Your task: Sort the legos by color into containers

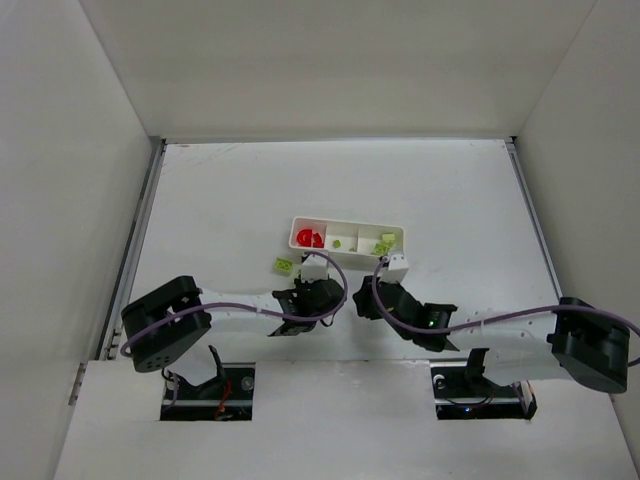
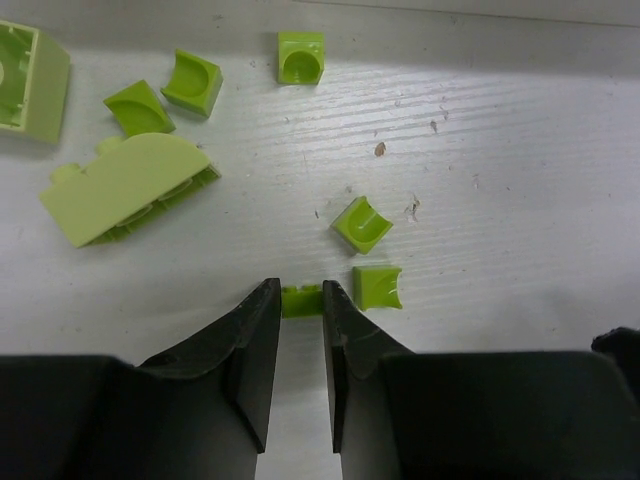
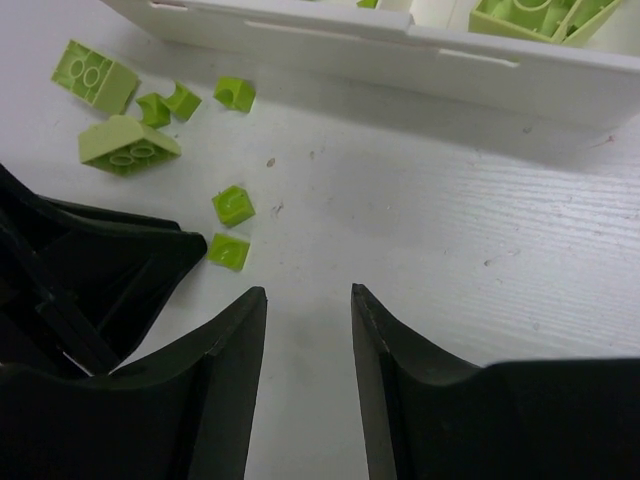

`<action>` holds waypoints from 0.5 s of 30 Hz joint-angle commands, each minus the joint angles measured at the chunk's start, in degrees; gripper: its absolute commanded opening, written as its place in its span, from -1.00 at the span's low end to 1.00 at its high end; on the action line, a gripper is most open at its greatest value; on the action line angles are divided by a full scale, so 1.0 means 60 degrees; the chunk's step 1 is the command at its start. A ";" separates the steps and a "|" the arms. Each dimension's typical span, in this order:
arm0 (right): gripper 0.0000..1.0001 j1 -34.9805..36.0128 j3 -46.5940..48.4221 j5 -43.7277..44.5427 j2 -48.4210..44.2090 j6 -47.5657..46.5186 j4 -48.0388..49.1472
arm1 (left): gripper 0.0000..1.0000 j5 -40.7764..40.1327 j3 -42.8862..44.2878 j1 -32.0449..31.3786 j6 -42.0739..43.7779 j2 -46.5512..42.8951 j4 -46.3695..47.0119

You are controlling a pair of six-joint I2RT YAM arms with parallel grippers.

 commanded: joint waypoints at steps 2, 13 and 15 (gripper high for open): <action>-0.02 0.0395 0.0078 0.0152 0.0284 0.0244 0.0420 | -0.66 -0.0353 0.0154 0.0036 -0.0097 -0.0119 -0.0433; 0.15 0.0805 0.1659 0.0459 0.2729 0.0186 0.1093 | -0.70 -0.0603 -0.0857 0.0694 -0.0068 -0.3326 -0.0595; 0.17 0.0791 0.2025 0.0503 0.3330 0.0084 0.1094 | -0.69 -0.0384 -0.0930 0.1133 0.0078 -0.3839 -0.0521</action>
